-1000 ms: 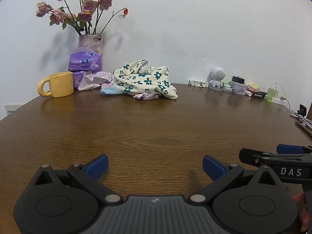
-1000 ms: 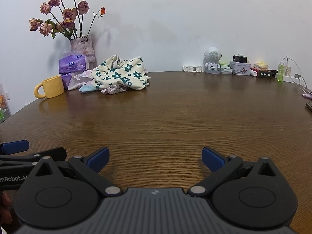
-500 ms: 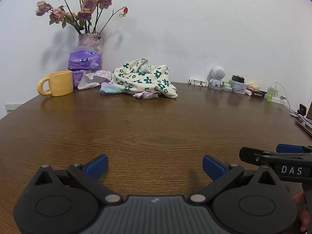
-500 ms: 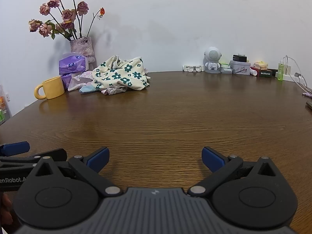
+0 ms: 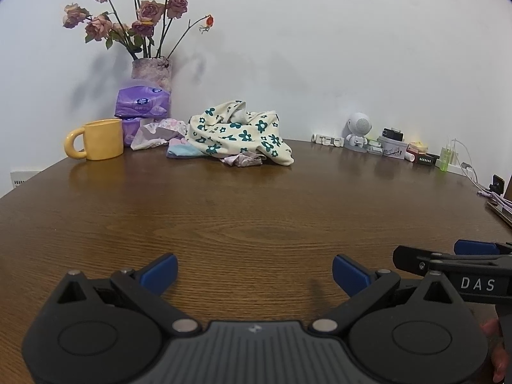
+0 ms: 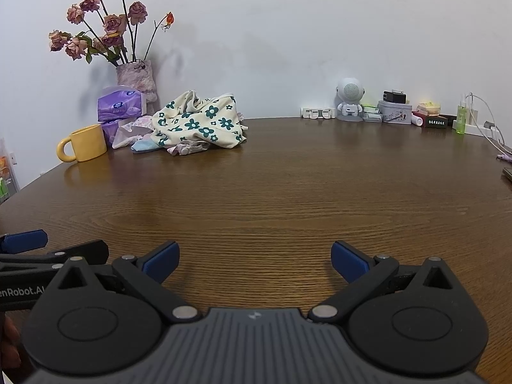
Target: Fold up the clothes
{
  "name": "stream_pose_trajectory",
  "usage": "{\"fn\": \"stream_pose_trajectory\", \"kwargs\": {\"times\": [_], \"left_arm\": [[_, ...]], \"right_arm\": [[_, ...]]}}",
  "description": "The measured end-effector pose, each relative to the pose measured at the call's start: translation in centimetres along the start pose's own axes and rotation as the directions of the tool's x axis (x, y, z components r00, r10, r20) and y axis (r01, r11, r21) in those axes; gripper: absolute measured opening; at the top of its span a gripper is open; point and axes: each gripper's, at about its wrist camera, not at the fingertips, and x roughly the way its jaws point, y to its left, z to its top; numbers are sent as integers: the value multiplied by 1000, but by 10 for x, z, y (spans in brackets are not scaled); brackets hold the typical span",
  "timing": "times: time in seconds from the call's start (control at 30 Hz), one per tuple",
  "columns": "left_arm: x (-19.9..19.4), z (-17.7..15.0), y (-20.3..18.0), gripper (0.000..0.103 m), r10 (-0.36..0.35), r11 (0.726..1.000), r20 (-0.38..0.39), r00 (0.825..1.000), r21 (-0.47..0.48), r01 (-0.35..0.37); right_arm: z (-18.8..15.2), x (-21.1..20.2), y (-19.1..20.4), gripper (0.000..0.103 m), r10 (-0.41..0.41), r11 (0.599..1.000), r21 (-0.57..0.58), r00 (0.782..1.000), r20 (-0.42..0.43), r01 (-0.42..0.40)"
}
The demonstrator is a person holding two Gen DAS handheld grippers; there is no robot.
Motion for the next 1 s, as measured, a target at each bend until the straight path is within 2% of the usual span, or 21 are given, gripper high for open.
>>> {"fn": "stream_pose_trajectory", "kwargs": {"times": [1.0], "left_arm": [[0, -1, 1, 103, -10, 1000, 1, 1000, 1, 10]], "right_arm": [[-1, 0, 1, 103, -2, 1000, -8, 1000, -5, 2]]}}
